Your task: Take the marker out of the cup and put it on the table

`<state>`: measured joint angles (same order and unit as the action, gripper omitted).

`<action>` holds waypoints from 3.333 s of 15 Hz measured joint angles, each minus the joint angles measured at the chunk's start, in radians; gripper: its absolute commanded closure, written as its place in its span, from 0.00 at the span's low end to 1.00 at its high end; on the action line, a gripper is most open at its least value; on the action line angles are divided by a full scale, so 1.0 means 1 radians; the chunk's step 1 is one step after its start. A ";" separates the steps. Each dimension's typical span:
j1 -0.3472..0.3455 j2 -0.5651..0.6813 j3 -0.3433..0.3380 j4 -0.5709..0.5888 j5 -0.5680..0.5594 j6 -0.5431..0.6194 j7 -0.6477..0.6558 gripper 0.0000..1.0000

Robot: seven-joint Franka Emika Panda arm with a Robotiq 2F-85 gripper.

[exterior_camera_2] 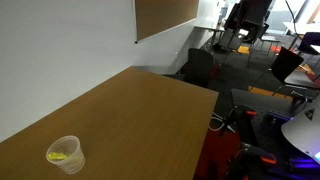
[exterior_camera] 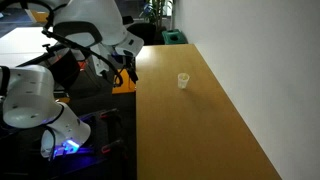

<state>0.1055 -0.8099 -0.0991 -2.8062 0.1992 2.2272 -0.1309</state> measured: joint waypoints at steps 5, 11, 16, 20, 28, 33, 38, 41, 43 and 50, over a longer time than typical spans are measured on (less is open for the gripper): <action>0.000 0.004 0.000 -0.002 0.000 0.000 0.000 0.00; -0.001 0.005 0.000 0.006 -0.001 0.002 -0.008 0.00; 0.001 0.053 -0.013 0.018 -0.006 0.096 -0.140 0.00; 0.031 0.165 -0.051 0.048 -0.017 0.240 -0.283 0.00; 0.253 0.396 -0.186 0.170 0.126 0.399 -0.654 0.00; 0.299 0.474 -0.199 0.221 0.307 0.399 -0.868 0.00; 0.283 0.472 -0.185 0.220 0.307 0.399 -0.867 0.00; 0.269 0.479 -0.171 0.220 0.326 0.409 -0.897 0.00; 0.271 0.501 -0.171 0.222 0.382 0.465 -0.984 0.00; 0.388 0.623 -0.274 0.300 0.647 0.526 -1.424 0.00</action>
<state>0.4939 -0.1871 -0.3732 -2.5066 0.8467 2.7532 -1.5548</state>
